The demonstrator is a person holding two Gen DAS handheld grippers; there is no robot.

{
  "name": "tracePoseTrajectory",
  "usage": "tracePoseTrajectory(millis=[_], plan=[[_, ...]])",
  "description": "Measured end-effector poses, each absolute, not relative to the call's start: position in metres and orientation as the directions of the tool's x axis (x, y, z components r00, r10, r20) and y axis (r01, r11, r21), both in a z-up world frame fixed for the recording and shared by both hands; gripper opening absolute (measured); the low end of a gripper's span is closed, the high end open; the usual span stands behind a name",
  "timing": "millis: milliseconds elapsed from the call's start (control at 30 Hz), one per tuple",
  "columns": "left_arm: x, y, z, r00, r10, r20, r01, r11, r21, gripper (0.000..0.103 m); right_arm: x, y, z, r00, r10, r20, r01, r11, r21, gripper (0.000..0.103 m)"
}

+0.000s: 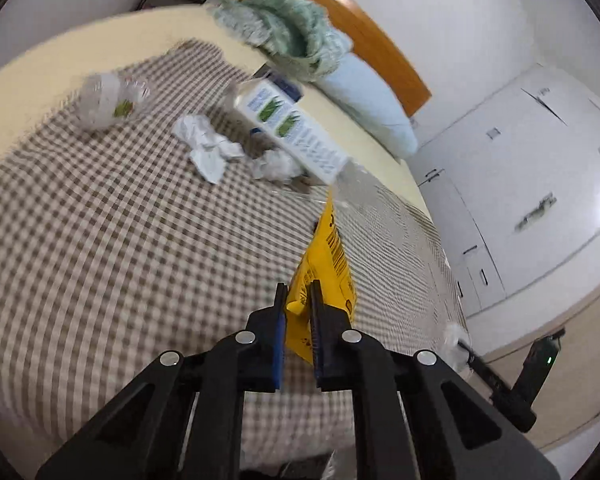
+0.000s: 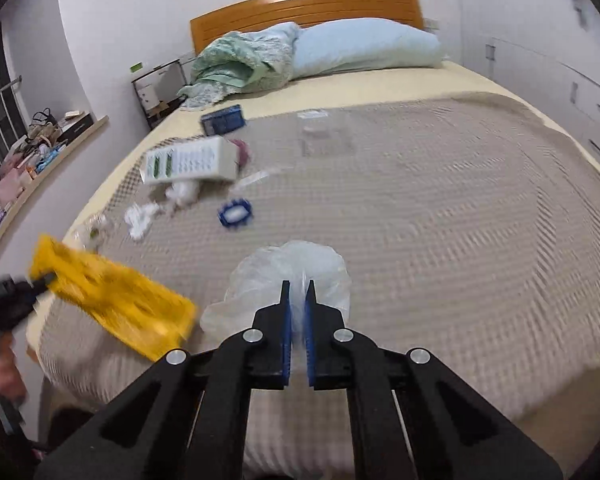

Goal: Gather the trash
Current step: 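Carry the yellow packet and plastic bag to the wastebasket and open both tools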

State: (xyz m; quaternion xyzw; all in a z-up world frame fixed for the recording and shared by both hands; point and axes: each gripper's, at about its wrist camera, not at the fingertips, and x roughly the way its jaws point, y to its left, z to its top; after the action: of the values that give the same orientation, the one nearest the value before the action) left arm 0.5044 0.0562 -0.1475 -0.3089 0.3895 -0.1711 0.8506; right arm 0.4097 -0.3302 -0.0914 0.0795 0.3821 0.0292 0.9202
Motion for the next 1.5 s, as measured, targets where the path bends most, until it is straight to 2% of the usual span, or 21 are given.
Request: tracePoseTrajectory(millis=[167, 300, 367, 467, 533, 633, 767, 833, 967, 1067, 1167, 1200, 1233, 1267, 1333, 1400, 1500], plan=[[0.452, 0.002, -0.099, 0.622, -0.593, -0.511, 0.21, 0.756, -0.621, 0.008, 0.32, -0.389, -0.102, 0.714, 0.049, -0.698, 0.116, 0.975, 0.188, 0.006], [0.419, -0.077, -0.077, 0.54, -0.678, -0.5, 0.398, 0.728, -0.558, 0.008, 0.244, -0.448, -0.115, 0.71, -0.039, -0.703, 0.247, 0.949, 0.197, 0.006], [0.403, -0.141, -0.082, 0.416, -0.75, -0.515, 0.546, 0.659, -0.517, 0.008, 0.203, -0.48, -0.134, 0.688, -0.079, -0.721, 0.328, 0.921, 0.212, 0.006], [0.376, -0.237, -0.105, 0.259, -0.761, -0.595, 0.678, 0.582, -0.45, 0.008, 0.156, -0.512, -0.167, 0.643, -0.116, -0.757, 0.415, 0.884, 0.216, 0.006], [0.356, -0.299, -0.13, 0.187, -0.722, -0.666, 0.742, 0.548, -0.386, 0.008, 0.122, -0.534, -0.199, 0.597, -0.143, -0.79, 0.481, 0.851, 0.209, 0.006], [0.325, -0.397, -0.184, 0.105, -0.599, -0.794, 0.836, 0.485, -0.256, 0.008, 0.088, -0.558, -0.235, 0.561, -0.154, -0.814, 0.546, 0.808, 0.224, 0.006], [0.304, -0.479, -0.26, 0.064, -0.438, -0.897, 0.894, 0.425, -0.144, 0.008, 0.059, -0.582, -0.288, 0.516, -0.135, -0.846, 0.614, 0.747, 0.256, 0.006], [0.294, -0.514, -0.302, 0.043, -0.357, -0.933, 0.92, 0.378, -0.102, 0.008, 0.052, -0.586, -0.306, 0.505, -0.12, -0.855, 0.625, 0.734, 0.266, 0.006], [0.29, -0.566, -0.375, -0.032, -0.238, -0.971, 0.939, 0.325, -0.111, 0.008, 0.046, -0.592, -0.336, 0.506, -0.095, -0.857, 0.638, 0.71, 0.298, 0.006], [0.293, -0.592, -0.428, 0.034, -0.16, -0.986, 0.95, 0.312, -0.018, 0.009, 0.051, -0.594, -0.354, 0.502, -0.07, -0.862, 0.642, 0.697, 0.318, 0.006], [0.306, -0.601, -0.483, -0.038, -0.067, -0.997, 0.923, 0.379, -0.061, 0.02, 0.057, -0.594, -0.37, 0.487, -0.041, -0.872, 0.635, 0.702, 0.322, 0.006], [0.307, -0.602, -0.497, 0.008, -0.04, -0.999, 0.917, 0.399, -0.008, 0.036, 0.062, -0.594, -0.376, 0.479, -0.028, -0.878, 0.631, 0.706, 0.322, 0.006], [0.308, -0.596, -0.501, 0.047, -0.03, -0.998, 0.913, 0.407, 0.031, 0.046, 0.066, -0.595, -0.381, 0.474, -0.016, -0.88, 0.628, 0.707, 0.325, 0.006], [0.308, -0.589, -0.507, 0.064, -0.033, -0.997, 0.911, 0.411, 0.044, 0.05, 0.072, -0.595, -0.387, 0.466, 0.002, -0.885, 0.623, 0.71, 0.329, 0.006], [0.313, -0.58, -0.512, 0.012, -0.029, -1.0, 0.912, 0.41, -0.001, 0.069, 0.082, -0.595, -0.399, 0.437, 0.033, -0.899, 0.616, 0.717, 0.326, 0.006], [0.322, -0.567, -0.508, -0.004, -0.036, -0.999, 0.905, 0.425, -0.019, 0.077, 0.097, -0.594, -0.407, 0.419, 0.046, -0.907, 0.609, 0.727, 0.318, 0.006], [0.345, -0.555, -0.492, 0.001, -0.085, -0.996, 0.879, 0.474, -0.039, 0.077, 0.126, -0.596, -0.413, 0.415, 0.041, -0.909, 0.582, 0.756, 0.299, 0.006]])
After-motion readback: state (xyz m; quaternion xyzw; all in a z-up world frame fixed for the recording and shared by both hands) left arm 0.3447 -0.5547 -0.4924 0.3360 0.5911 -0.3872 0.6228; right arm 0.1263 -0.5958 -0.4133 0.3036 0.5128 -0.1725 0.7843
